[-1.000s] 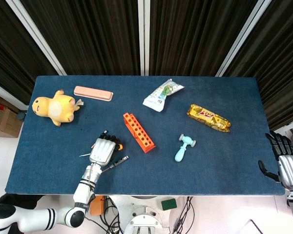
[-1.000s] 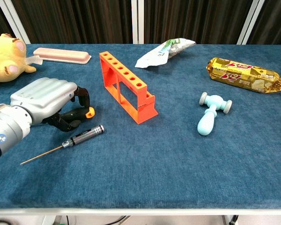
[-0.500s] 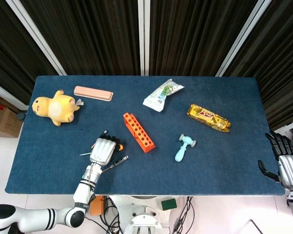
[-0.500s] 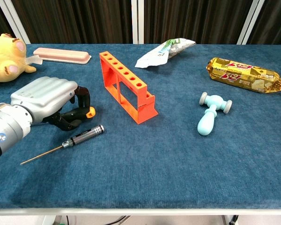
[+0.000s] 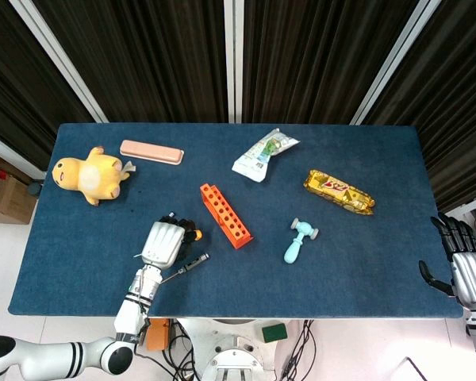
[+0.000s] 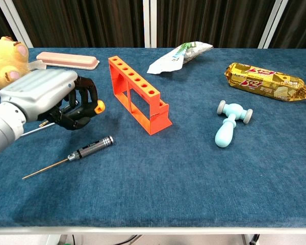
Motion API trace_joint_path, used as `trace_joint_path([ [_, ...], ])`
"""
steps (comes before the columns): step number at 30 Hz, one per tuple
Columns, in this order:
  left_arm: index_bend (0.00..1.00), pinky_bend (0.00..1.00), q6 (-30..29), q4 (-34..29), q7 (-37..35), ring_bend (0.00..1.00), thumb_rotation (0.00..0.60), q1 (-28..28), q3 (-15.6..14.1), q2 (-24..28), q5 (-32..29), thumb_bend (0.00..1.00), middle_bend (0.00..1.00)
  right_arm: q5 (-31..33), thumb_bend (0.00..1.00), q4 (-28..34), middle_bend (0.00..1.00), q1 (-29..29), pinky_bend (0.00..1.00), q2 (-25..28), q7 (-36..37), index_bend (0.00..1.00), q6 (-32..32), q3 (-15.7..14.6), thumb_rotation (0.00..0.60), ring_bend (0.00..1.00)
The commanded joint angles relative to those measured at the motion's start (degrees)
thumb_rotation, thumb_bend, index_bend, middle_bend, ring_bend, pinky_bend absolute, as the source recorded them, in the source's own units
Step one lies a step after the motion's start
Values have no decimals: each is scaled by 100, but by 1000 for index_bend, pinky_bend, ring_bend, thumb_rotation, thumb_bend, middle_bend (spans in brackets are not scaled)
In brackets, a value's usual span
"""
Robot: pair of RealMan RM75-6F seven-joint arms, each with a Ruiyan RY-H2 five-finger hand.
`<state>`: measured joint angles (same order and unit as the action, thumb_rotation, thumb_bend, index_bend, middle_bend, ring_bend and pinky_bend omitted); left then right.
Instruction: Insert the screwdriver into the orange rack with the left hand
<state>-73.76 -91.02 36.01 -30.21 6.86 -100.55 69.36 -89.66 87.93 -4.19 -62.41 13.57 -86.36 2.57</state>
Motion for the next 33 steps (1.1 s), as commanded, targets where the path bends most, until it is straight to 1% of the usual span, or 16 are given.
trace_joint_path([
  [1,564,401,-136,-343,-483,498,600,91,83,308,271,334,566,4,389,-9,0,4,0,-2,16,0,-25,13,600,0],
  [4,563,402,-206,-566,-1000,499,600,147,180,512,443,338,565,-14,390,-27,0,7,0,-13,23,0,-53,17,600,0],
  [7,559,408,-283,-699,-1688,495,600,190,379,703,588,340,560,-34,390,-38,0,5,0,-21,21,0,-56,7,600,0],
  [10,554,408,-277,-774,-1941,484,600,178,518,857,620,344,543,-56,389,-53,0,-12,0,-20,41,0,-19,-11,600,0],
  [14,554,408,-275,-981,-2306,478,600,140,781,1007,579,345,535,-45,389,-58,0,-33,0,-13,59,0,30,-17,600,0],
  [16,554,408,-285,-1057,-2562,477,600,113,930,1003,541,346,533,-37,389,-60,0,-35,0,-15,63,0,32,-13,600,0],
  [20,554,408,-233,-1135,-3478,478,600,9,1287,890,474,346,532,-20,389,-59,0,-25,0,-2,93,0,8,-3,600,0],
  [23,554,407,-151,-1170,-3920,477,600,-92,1503,806,360,346,532,-14,388,-63,0,-3,0,12,127,0,-40,7,600,0],
  [30,545,405,-6,-1293,-4045,473,600,-451,1986,655,39,346,524,-4,388,-93,0,-6,0,21,186,0,-38,15,600,0],
  [33,544,406,-15,-1284,-4047,473,600,-604,2157,498,-144,347,523,6,388,-98,0,-11,0,21,196,0,-28,20,600,0],
])
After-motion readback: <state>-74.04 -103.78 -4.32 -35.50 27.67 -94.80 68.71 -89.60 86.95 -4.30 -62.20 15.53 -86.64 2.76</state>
